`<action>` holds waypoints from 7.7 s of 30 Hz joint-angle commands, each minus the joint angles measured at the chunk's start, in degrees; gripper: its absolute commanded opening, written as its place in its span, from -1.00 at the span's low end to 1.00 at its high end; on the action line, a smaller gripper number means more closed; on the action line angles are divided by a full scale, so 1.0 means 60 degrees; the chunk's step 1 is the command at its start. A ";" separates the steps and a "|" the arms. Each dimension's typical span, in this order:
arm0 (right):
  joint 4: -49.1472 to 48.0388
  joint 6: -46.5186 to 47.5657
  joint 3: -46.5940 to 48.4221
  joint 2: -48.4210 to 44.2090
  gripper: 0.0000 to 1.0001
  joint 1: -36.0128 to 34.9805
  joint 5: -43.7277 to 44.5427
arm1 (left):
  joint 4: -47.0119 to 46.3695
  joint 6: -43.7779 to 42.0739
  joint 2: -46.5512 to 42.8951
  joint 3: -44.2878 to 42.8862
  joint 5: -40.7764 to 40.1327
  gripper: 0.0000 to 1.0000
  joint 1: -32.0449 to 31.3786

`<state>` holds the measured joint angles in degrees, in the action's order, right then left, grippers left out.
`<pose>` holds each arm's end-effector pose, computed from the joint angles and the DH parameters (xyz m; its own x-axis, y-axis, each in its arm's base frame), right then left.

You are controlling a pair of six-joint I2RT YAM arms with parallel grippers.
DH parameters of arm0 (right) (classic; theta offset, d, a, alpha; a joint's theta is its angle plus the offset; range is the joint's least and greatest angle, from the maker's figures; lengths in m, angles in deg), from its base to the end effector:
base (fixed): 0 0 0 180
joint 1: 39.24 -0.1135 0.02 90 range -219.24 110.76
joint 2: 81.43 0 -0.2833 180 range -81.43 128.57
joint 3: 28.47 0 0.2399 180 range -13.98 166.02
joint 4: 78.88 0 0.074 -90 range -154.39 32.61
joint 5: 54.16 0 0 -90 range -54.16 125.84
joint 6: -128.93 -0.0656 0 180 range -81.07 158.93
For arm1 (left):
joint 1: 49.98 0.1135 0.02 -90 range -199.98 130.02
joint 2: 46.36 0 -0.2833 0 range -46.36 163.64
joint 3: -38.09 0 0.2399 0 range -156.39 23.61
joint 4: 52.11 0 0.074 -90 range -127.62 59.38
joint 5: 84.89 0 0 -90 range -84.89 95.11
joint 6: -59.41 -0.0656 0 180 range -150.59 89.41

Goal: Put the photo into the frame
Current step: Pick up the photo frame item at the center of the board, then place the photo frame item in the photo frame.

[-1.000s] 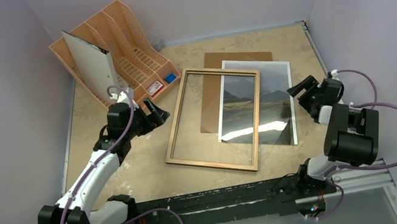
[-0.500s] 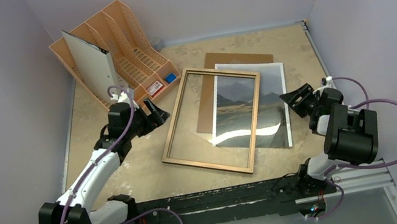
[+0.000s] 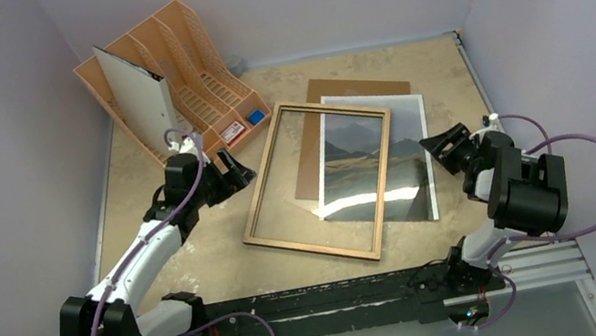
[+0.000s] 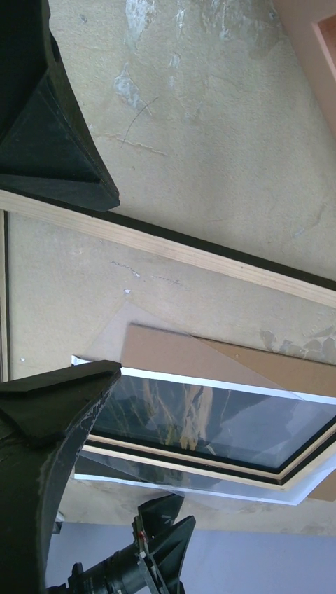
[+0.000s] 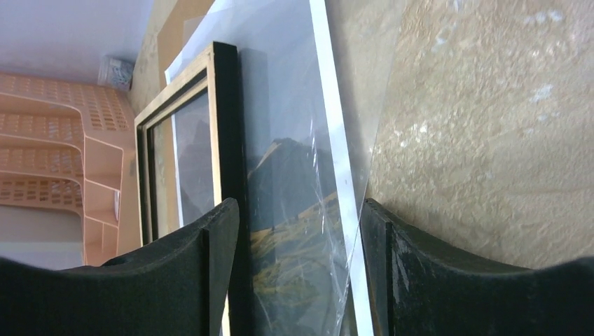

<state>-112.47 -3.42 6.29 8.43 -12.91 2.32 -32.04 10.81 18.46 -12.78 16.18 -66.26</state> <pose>0.2637 -0.0901 0.1529 -0.3040 0.7771 -0.5512 0.1544 0.6111 0.7764 0.2336 -0.0813 0.2346 -0.6858 -0.4758 -0.5507 -0.0342 0.7769 -0.6287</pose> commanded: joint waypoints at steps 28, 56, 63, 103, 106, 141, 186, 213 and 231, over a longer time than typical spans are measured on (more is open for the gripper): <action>-0.4417 -0.1243 -0.0096 0.1692 -0.02 -0.0269 -0.1673 | -0.1824 0.0507 0.0973 0.0884 -0.0388 0.65 -0.0056; -0.2201 -0.0613 0.0366 0.1711 -0.49 -0.1414 -0.1465 | -0.2723 0.0569 0.2117 0.1569 -0.0031 0.48 -0.0058; -0.1159 -0.0241 0.0388 0.0522 -1.00 -0.1416 -0.0331 | -0.2724 0.0606 0.2068 0.1430 0.0044 0.47 -0.0061; 0.8986 0.2411 0.7893 -0.5329 -1.00 -0.1414 0.5492 | -0.0953 0.0390 0.2155 0.0232 -0.0878 0.70 -0.0057; 0.9273 0.2418 0.8384 -0.5222 -1.00 -0.1415 0.5218 | -0.0985 0.0394 0.2226 0.0255 -0.0857 0.69 -0.0061; 0.6413 -0.4753 0.7005 -0.4345 -1.00 -0.4838 0.1627 | -0.5096 0.2460 0.2731 0.2182 0.2691 0.06 -0.0495; 0.4490 0.1688 0.1168 -0.3217 -0.28 -0.4402 -0.2090 | -0.4505 0.1522 0.2731 0.1878 0.1951 0.37 -0.0496; 0.6778 -0.1739 0.4552 -0.4417 -1.00 -0.4402 0.0181 | -0.1645 0.0135 0.3183 0.0625 0.0291 0.02 -0.1089; 0.7082 -0.2705 0.4433 -0.4603 -1.00 -0.4402 -0.0396 | 0.0387 0.0552 0.4628 -0.1213 -0.1968 -1.00 -0.2649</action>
<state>-68.54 -15.13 32.30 -17.34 -39.23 1.87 -31.91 8.80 44.88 -21.06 4.77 -82.41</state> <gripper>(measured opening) 0.007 0.188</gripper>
